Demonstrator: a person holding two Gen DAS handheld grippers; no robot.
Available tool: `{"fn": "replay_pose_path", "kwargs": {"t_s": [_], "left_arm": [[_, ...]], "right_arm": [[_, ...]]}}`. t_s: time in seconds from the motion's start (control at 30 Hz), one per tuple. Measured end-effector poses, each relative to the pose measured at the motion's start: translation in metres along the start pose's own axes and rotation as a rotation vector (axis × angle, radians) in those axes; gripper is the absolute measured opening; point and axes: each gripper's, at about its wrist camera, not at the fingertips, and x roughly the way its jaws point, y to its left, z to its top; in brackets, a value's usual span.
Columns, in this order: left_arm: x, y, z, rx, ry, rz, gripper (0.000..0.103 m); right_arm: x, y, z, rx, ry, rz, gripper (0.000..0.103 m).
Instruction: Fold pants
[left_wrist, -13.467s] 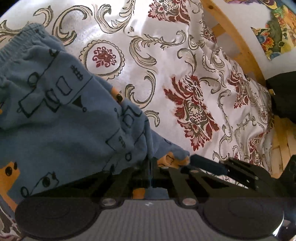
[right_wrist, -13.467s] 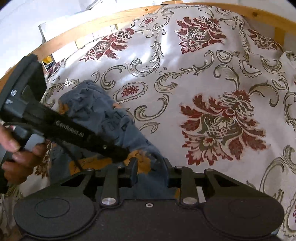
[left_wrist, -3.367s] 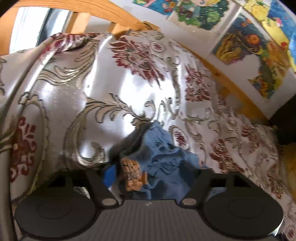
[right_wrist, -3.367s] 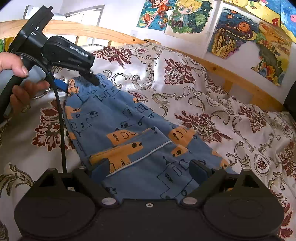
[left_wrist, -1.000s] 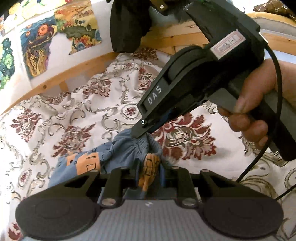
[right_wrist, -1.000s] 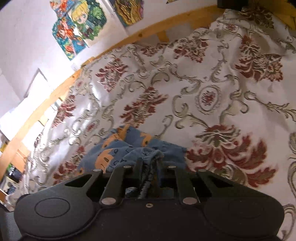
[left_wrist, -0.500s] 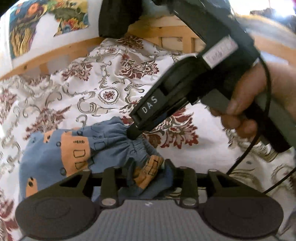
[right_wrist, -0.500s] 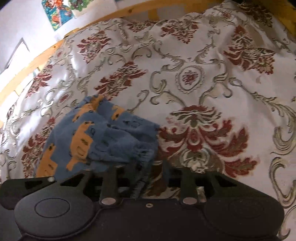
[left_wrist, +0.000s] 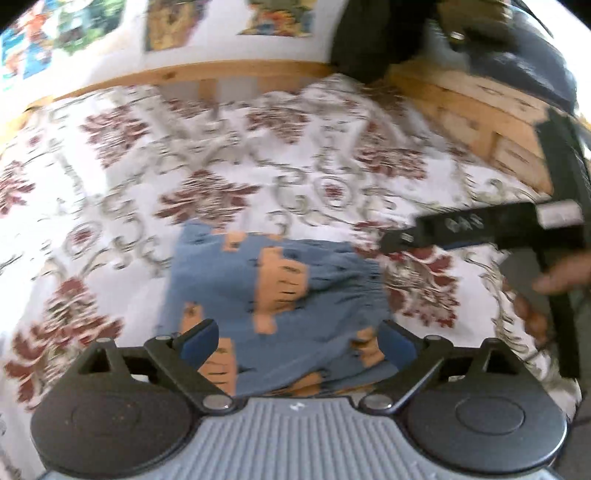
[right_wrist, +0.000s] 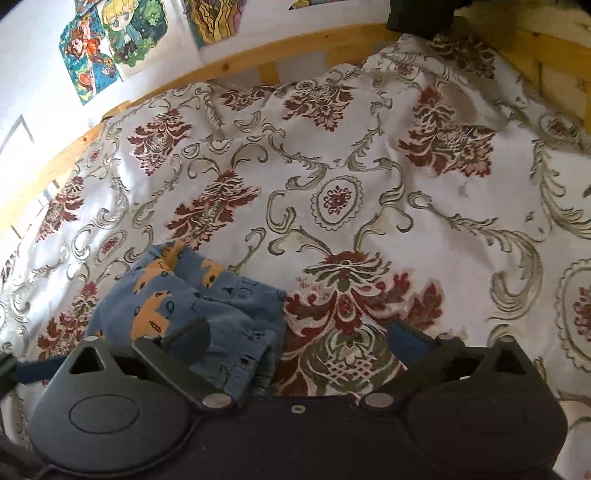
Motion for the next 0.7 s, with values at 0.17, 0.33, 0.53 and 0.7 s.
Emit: {"fn": "replay_pose_path", "kwargs": {"t_s": [0.17, 0.33, 0.53, 0.7], "left_arm": [[-0.004, 0.018, 0.005, -0.091, 0.009, 0.063, 0.103], [-0.002, 0.031, 0.011, -0.112, 0.021, 0.127, 0.103], [0.015, 0.059, 0.031, -0.155, -0.061, 0.249, 0.103], [0.073, 0.072, 0.056, -0.171, -0.074, 0.294, 0.103]], "right_arm": [[-0.011, 0.011, -0.009, -0.052, -0.01, -0.058, 0.102], [-0.017, 0.023, -0.022, -0.148, -0.03, -0.164, 0.102], [-0.017, 0.061, -0.047, -0.33, -0.204, -0.359, 0.102], [0.023, 0.105, -0.071, -0.501, -0.309, -0.437, 0.102]]}}
